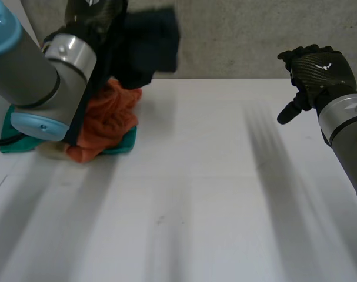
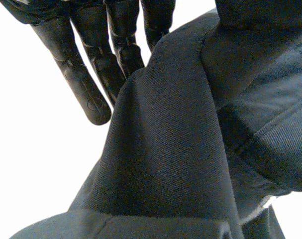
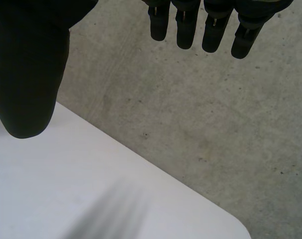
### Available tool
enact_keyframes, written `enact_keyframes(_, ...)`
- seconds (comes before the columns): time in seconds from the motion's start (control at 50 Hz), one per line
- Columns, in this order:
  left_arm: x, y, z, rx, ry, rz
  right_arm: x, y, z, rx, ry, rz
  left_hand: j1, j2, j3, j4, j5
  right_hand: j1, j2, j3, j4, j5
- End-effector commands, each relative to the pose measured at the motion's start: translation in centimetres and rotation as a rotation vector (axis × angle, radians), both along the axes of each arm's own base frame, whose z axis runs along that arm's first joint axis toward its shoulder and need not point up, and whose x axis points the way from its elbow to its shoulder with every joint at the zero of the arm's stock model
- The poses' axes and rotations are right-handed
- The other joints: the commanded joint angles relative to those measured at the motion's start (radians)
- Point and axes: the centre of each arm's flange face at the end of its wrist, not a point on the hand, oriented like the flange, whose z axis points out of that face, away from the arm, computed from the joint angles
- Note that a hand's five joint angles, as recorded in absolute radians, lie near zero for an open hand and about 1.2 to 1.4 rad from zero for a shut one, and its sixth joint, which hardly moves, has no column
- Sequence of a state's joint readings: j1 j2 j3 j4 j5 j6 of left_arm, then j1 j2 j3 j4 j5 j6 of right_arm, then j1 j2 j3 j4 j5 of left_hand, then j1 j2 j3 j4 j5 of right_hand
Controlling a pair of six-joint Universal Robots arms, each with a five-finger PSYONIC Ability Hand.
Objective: Fold the laundry.
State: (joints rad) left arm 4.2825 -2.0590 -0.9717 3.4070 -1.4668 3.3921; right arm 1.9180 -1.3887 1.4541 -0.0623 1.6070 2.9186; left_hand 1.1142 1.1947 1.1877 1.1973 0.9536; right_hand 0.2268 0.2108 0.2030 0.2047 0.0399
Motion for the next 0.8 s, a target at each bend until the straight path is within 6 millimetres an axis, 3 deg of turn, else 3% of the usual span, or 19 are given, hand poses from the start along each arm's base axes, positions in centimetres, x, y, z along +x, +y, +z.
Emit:
enact_keyframes(0.02, -4.3, 7.0, 2.2, 0.053, 0.137, -0.229, -1.0, -0.8, 0.8, -0.023, -0.009, -0.035, 0.282, 0.202, 0.209, 0.199, 0.268, -0.052, -0.036, -0.028, -0.03, -0.04)
enact_keyframes(0.08, -6.6, 8.7, -0.2, 0.121, 0.103, -0.291, -1.7, -1.2, 1.4, -0.04, -0.016, -0.058, 0.282, 0.202, 0.209, 0.199, 0.268, -0.052, -0.036, -0.028, -0.03, -0.04)
enact_keyframes(0.12, -8.9, 10.6, -3.2, 0.205, 0.054, -0.35, -2.4, -1.6, 1.9, -0.053, -0.021, -0.081, 0.282, 0.202, 0.209, 0.199, 0.268, -0.052, -0.036, -0.028, -0.03, -0.04)
enact_keyframes(0.18, -11.0, 12.5, -7.2, 0.307, -0.019, -0.405, -3.3, -2.2, 2.1, -0.058, -0.02, -0.11, 0.282, 0.202, 0.209, 0.199, 0.268, -0.052, -0.036, -0.028, -0.03, -0.04)
enact_keyframes(0.22, -11.5, 12.8, -8.8, 0.337, -0.045, -0.408, -3.7, -2.5, 2.2, -0.063, -0.021, -0.119, 0.282, 0.202, 0.209, 0.199, 0.268, -0.052, -0.036, -0.028, -0.03, -0.04)
enact_keyframes(0.32, -11.7, 11.8, -13.6, 0.428, -0.106, -0.342, -4.0, -3.0, 2.1, -0.054, -0.007, -0.118, -0.335, -0.416, -0.409, -0.418, -0.349, -0.052, -0.036, -0.028, -0.03, -0.04)
enact_keyframes(0.4, -11.0, 11.5, -14.3, 0.447, -0.144, -0.254, -3.6, -3.0, 1.7, -0.041, 0.047, -0.076, -0.68, -0.76, -0.753, -0.763, -0.693, -0.052, -0.036, -0.028, -0.03, -0.04)
enact_keyframes(0.44, -10.6, 11.6, -14.3, 0.455, -0.166, -0.225, -3.5, -2.9, 1.6, -0.032, 0.089, -0.058, -0.742, -0.822, -0.815, -0.825, -0.756, -0.052, -0.036, -0.028, -0.03, -0.04)
enact_keyframes(0.48, -9.9, 11.7, -13.1, 0.454, -0.166, -0.199, -3.4, -2.5, 1.6, -0.014, 0.174, -0.037, -0.818, -0.899, -0.892, -0.901, -0.832, -0.052, -0.036, -0.028, -0.03, -0.04)
enact_keyframes(0.5, -8.6, 11.9, -11.1, 0.45, -0.155, -0.17, -3.4, -2.3, 1.5, -0.004, 0.197, -0.032, -0.879, -0.96, -0.953, -0.963, -0.893, -0.052, -0.036, -0.028, -0.03, -0.04)
enact_keyframes(0.54, -7.2, 12.3, -9.7, 0.454, -0.149, -0.147, -3.4, -1.6, 1.1, 0.038, 0.286, -0.013, -0.892, -0.972, -0.965, -0.975, -0.906, -0.052, -0.036, -0.028, -0.03, -0.04)
enact_keyframes(0.62, -4.5, 13.7, -8.3, 0.465, -0.151, -0.122, -3.4, 0.0, -0.1, 0.148, 0.411, 0.03, -0.907, -0.987, -0.98, -0.99, -0.92, -0.052, -0.036, -0.028, -0.03, -0.04)
enact_keyframes(0.7, -1.9, 14.9, -9.2, 0.515, -0.182, -0.089, -3.5, 1.1, -1.4, 0.238, 0.41, 0.053, -0.907, -0.987, -0.98, -0.99, -0.92, -0.052, -0.036, -0.028, -0.03, -0.04)
enact_keyframes(0.8, -0.1, 16.4, -12.4, 0.602, -0.244, -0.068, -2.7, 2.4, -3.5, 0.339, 0.255, 0.082, -0.907, -0.987, -0.98, -0.99, -0.92, -0.052, -0.036, -0.028, -0.03, -0.04)
